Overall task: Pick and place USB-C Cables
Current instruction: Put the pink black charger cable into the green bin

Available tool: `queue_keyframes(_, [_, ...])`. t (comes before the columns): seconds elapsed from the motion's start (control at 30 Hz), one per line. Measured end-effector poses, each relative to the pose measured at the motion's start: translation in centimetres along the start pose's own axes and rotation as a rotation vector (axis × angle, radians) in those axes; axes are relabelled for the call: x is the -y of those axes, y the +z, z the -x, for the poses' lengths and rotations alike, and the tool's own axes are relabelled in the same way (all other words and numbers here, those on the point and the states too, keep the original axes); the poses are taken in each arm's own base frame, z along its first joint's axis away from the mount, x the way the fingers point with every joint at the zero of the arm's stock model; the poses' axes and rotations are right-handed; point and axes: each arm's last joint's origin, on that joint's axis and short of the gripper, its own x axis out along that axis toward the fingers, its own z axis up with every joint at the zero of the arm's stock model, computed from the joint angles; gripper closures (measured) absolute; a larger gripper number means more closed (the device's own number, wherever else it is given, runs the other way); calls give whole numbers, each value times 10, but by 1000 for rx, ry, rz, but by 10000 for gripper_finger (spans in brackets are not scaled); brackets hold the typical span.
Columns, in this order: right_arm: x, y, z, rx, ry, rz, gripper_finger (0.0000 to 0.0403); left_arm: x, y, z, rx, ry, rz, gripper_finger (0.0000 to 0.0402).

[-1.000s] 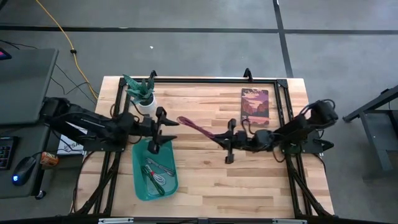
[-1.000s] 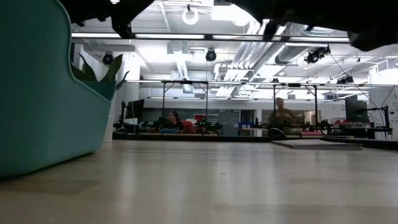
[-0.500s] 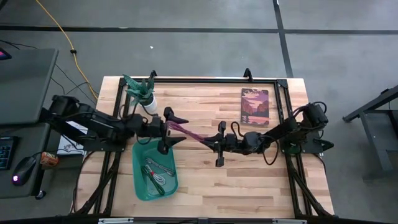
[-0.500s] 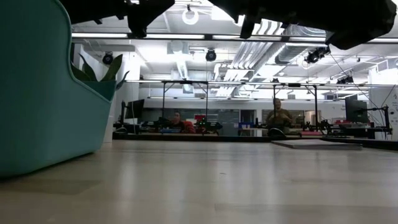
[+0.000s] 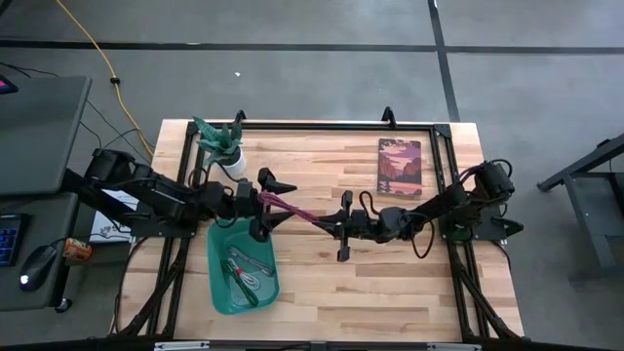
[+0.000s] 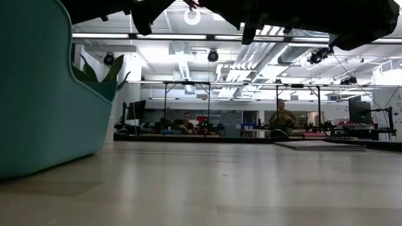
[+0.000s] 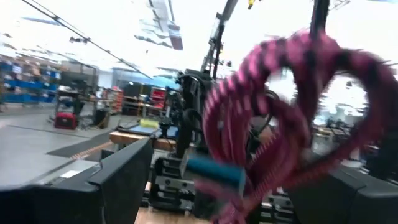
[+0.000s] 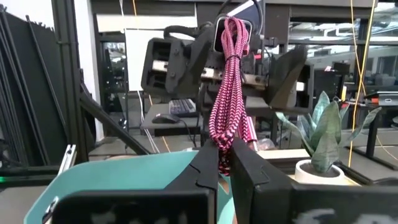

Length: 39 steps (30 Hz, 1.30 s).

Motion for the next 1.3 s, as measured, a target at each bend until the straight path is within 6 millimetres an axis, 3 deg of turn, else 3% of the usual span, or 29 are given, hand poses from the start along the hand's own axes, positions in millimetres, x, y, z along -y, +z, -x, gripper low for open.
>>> queue_keyframes(0.23, [0, 0, 0, -4, 0, -2, 400, 2, -5, -1, 10, 4, 2, 92])
queue_keyframes(0.37, [0, 0, 0, -4, 0, -2, 400, 2, -5, -1, 12, 4, 23, 130])
queue_keyframes(0.47, [0, 0, 0, -5, 0, -2, 400, 2, -4, -1, 19, 7, 35, 190])
queue_keyframes(0.63, [0, -1, 0, -5, -4, -2, 397, 2, -4, -1, 17, 14, 36, 343])
queue_keyframes(0.7, [0, -1, 0, -7, -5, -1, 397, 3, -4, -1, 16, -3, 40, 384])
queue_keyframes(1.07, [0, -2, 0, -17, -16, -5, 360, 3, -5, -1, 8, -4, 59, 397])
queue_keyframes(1.3, [1, 13, 7, -133, -87, 59, 255, 2, -5, 0, -21, 1, 53, 400])
